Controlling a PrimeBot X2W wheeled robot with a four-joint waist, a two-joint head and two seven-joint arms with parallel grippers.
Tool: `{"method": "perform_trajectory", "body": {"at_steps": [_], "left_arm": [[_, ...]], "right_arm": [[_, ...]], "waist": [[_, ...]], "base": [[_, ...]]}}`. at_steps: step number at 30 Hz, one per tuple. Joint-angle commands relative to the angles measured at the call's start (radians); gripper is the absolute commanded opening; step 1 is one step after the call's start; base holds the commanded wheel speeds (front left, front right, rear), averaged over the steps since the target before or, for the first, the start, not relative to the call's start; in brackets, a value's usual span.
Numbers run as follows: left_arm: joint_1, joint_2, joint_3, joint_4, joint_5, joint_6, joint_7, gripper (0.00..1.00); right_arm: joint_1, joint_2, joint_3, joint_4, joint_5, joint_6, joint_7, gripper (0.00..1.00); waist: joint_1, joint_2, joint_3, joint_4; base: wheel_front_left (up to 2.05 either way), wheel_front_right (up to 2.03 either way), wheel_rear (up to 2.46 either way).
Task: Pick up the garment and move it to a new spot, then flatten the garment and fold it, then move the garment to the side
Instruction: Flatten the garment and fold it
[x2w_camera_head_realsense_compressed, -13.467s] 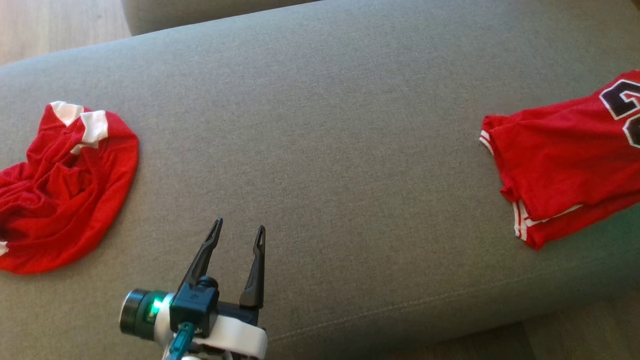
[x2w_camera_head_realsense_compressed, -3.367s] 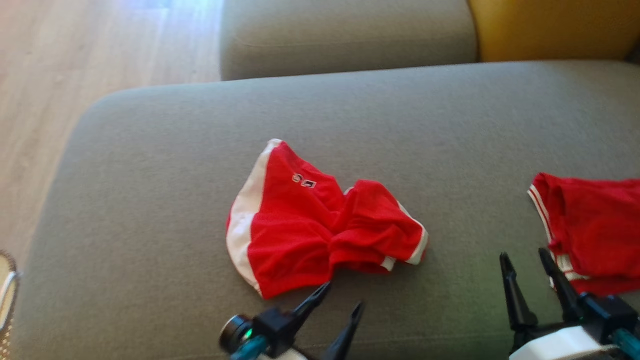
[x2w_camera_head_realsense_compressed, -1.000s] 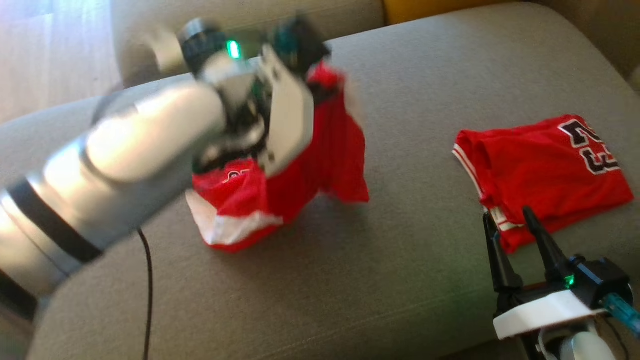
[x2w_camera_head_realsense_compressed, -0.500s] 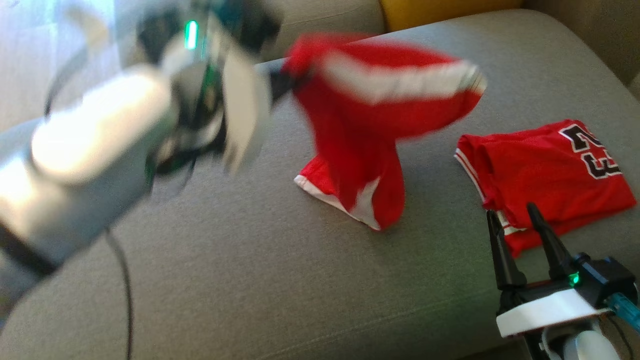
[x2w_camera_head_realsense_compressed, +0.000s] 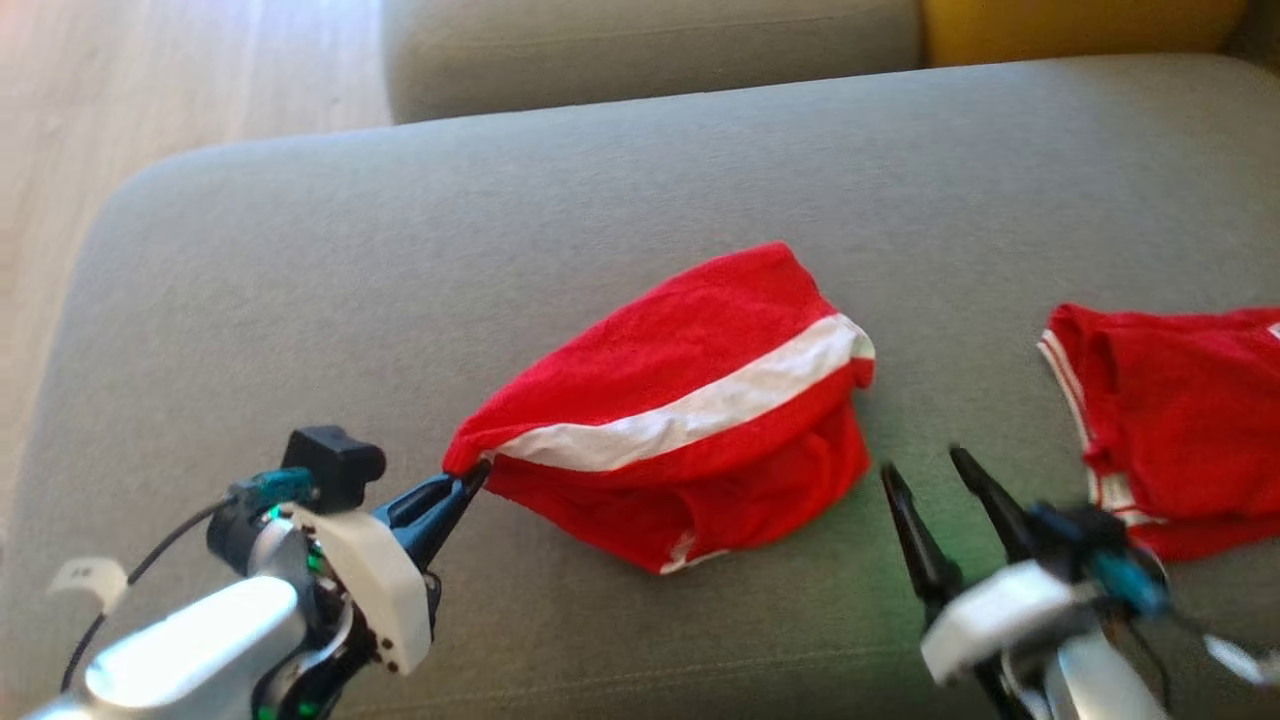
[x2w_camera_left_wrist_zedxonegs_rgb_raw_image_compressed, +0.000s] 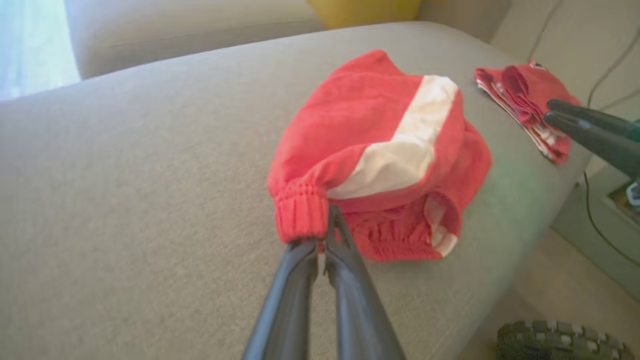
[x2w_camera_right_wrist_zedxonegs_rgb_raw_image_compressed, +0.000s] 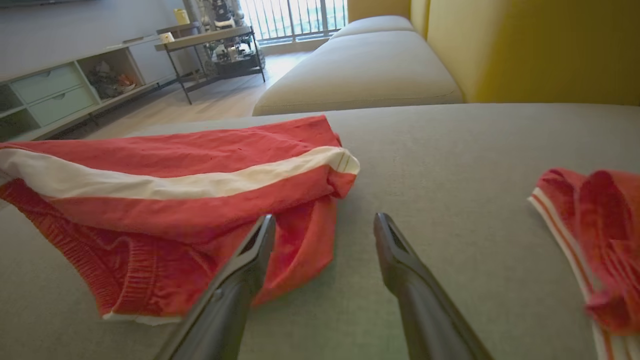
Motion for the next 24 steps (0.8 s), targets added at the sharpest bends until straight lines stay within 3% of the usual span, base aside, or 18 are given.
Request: {"method": "perform_trajectory", "body": {"at_steps": [1,6,13,21,22,23,24], "left_arm": [[-0.038,0.016,0.067,-0.005,-0.018,0.008,-0.022,0.0],[0.056,-0.067,0.142,0.042,-0.111,-0.015,-0.057,0.0],[0.079,-0.155,0.175,0.118,-0.079,-0.063,-0.064,0.0],[0.091,-0.209,0.221,0.179,-0.029,-0.098,-0.064,0.0],[0.094,-0.213,0.227,0.184,-0.023,-0.101,-0.064,0.0],[0.098,-0.216,0.234,0.188,-0.019,-0.104,-0.064,0.0],[0.102,-0.219,0.24,0.192,-0.014,-0.107,-0.064,0.0]], "right_arm": [[-0.093,-0.02,0.033,-0.009,0.006,0.0,-0.004,1.0],[-0.306,-0.075,0.105,0.172,0.08,0.0,0.052,1.0],[-0.486,-0.127,0.109,0.393,0.182,0.0,0.142,1.0],[-0.524,-0.148,0.137,0.463,0.355,0.0,0.229,1.0],[-0.52,-0.151,0.144,0.462,0.375,0.0,0.242,0.97],[-0.515,-0.153,0.155,0.459,0.395,0.0,0.258,0.84],[-0.511,-0.157,0.164,0.454,0.414,0.0,0.269,0.63]], "waist": [[0.0,0.0,0.018,0.032],[0.0,0.0,0.046,0.078],[0.0,0.0,0.087,0.14],[0.0,0.0,0.099,0.167],[0.0,0.0,0.099,0.168],[0.0,0.0,0.098,0.167],[0.0,0.0,0.098,0.167]], "base": [[0.0,0.0,0.0],[0.0,0.0,0.0],[0.0,0.0,0.0],[0.0,0.0,0.0],[0.0,0.0,0.0],[0.0,0.0,0.0],[0.0,0.0,0.0]]}}
